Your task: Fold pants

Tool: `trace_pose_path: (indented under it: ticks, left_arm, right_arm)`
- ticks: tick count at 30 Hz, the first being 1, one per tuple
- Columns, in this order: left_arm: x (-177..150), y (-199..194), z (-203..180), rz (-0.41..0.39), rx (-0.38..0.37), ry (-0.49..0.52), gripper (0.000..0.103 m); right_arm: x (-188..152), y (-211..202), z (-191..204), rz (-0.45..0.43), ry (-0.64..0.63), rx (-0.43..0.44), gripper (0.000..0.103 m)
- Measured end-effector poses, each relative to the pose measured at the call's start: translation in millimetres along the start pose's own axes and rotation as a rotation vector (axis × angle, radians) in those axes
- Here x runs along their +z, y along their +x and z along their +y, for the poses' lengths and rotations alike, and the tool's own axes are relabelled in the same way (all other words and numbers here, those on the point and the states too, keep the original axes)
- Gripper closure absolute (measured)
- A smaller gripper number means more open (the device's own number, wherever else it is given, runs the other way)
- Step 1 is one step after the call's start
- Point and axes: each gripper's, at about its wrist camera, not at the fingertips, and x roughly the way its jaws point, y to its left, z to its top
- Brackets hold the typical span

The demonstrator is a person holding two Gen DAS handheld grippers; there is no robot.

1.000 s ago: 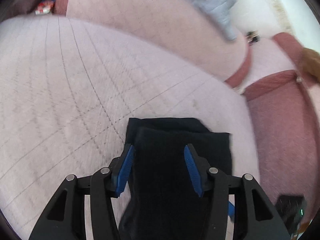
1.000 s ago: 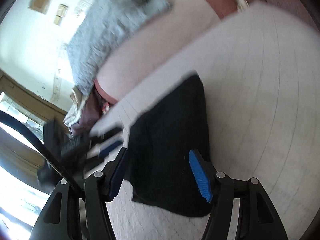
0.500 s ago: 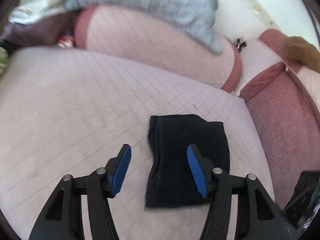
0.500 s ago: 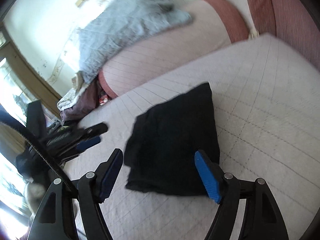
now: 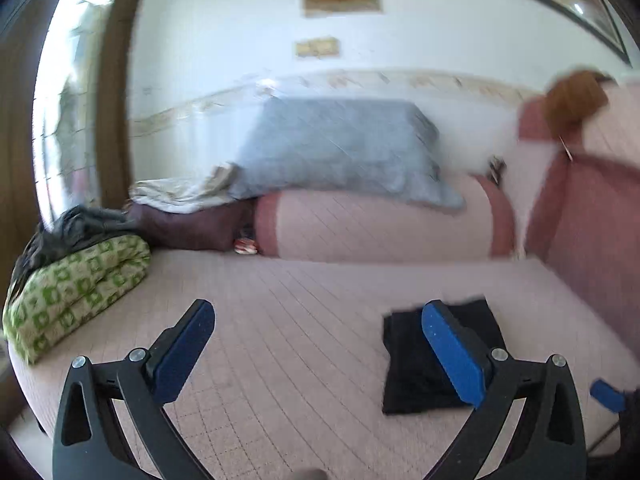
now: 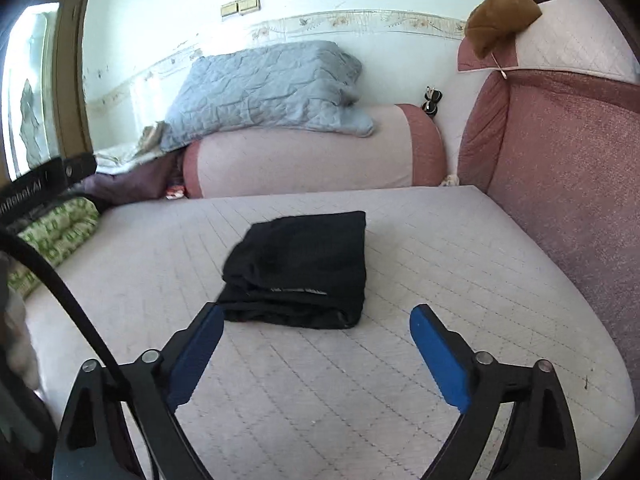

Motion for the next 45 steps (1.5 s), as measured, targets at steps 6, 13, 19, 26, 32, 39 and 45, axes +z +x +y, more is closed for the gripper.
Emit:
trace_pose_path:
  ticks: [6, 13, 19, 26, 32, 39, 45]
  left_arm:
    - [-23.9, 23.1, -12.2, 0.103, -0.091, 0.002, 0.000]
    - [-59.2, 59.2, -21.0, 0.303, -0.128, 0.008, 0.000]
    - [-72.4, 73.3, -30.4, 0.382, -0.172, 0.005, 0.000]
    - [-85.3, 79.0, -41.0, 0.436, -0.183, 0.029, 0.000]
    - [-88.0, 83.4, -37.9, 0.455, -0.172, 0.026, 0.000]
    - [-89.3, 89.3, -30.6, 0.496, -0.180, -0.014, 0.000]
    - [-90.4, 89.6, -31.3, 0.504, -0.175, -0.012, 0.000]
  right_arm:
    - [-12.4, 25.8, -15.6, 0.092, 0.071, 0.017, 0.006]
    - [-17.6, 43.8, -19.3, 0.153, 0.111, 0.068, 0.006]
    - [-22.7, 59.3, -14.7, 0.206, 0.103, 0.090, 0.005]
    - [-24.6, 62.7, -16.5, 0.230, 0.114, 0.102, 0.005]
    - [-25.8, 63.8, -14.0, 0.244, 0.099, 0.090, 0.005]
    - [-29.8, 66.9, -11.9, 0.261, 0.083, 0.065, 0.005]
    - [-33.2, 72.7, -10.5, 0.284, 0.074, 0.061, 0.005]
